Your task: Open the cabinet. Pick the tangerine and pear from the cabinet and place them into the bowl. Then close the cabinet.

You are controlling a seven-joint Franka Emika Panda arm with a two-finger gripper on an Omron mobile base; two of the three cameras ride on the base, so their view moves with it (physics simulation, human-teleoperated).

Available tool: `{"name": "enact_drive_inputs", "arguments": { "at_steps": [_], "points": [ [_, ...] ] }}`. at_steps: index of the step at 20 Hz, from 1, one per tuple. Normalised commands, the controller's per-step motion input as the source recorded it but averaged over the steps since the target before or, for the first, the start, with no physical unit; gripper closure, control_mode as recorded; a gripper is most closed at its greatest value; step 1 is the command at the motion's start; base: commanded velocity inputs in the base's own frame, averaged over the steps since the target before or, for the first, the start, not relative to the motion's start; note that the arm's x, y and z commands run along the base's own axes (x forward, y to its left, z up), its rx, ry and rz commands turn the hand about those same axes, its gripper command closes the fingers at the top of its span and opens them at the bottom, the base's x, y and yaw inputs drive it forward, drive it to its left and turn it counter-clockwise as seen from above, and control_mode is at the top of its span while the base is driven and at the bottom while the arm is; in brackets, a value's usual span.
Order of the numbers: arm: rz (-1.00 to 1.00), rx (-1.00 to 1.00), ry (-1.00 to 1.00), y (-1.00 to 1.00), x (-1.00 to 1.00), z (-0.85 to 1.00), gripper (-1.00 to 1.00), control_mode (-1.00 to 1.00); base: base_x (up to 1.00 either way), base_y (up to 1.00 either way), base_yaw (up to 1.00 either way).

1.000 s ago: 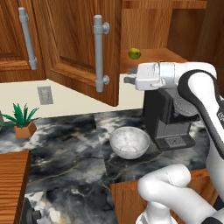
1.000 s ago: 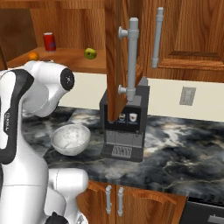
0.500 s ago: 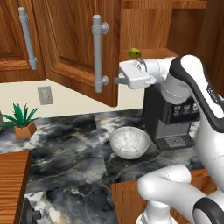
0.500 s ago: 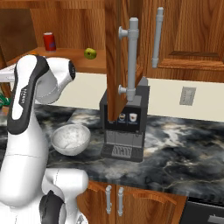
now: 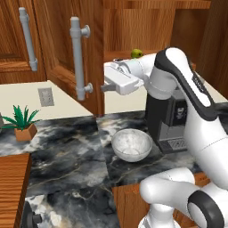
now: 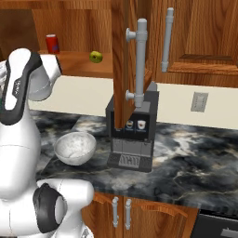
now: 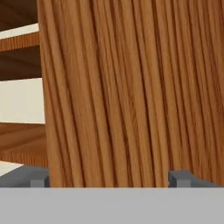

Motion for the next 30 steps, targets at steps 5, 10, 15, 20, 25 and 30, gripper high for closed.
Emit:
{"name": "enact_drive_inputs", "arguments": {
  "at_steps": [5,10,15,20,25,30],
  "points": [
    [0.06,0.0,0.0,0.95,0.03,-0.24,-1.0,-1.0,0.0,0.0,0.0],
    [0.0,0.0,0.01,0.14,-0.01,0.0,-1.0,-1.0,0.0,0.0,0.0],
    [-0.06,0.13,-0.02,-0.75,-0.26,0.19,-1.0,-1.0,0.0,0.0,0.0],
    [-0.12,0.11,0.0,-0.89,-0.36,0.04,-1.0,-1.0,0.0,0.0,0.0],
    [-0.14,0.09,0.02,-0.91,-0.33,0.02,-1.0,-1.0,0.0,0.0,0.0],
    [-0.15,0.08,0.04,-0.81,-0.23,0.0,-1.0,-1.0,0.0,0.0,0.0]
  ]
}}
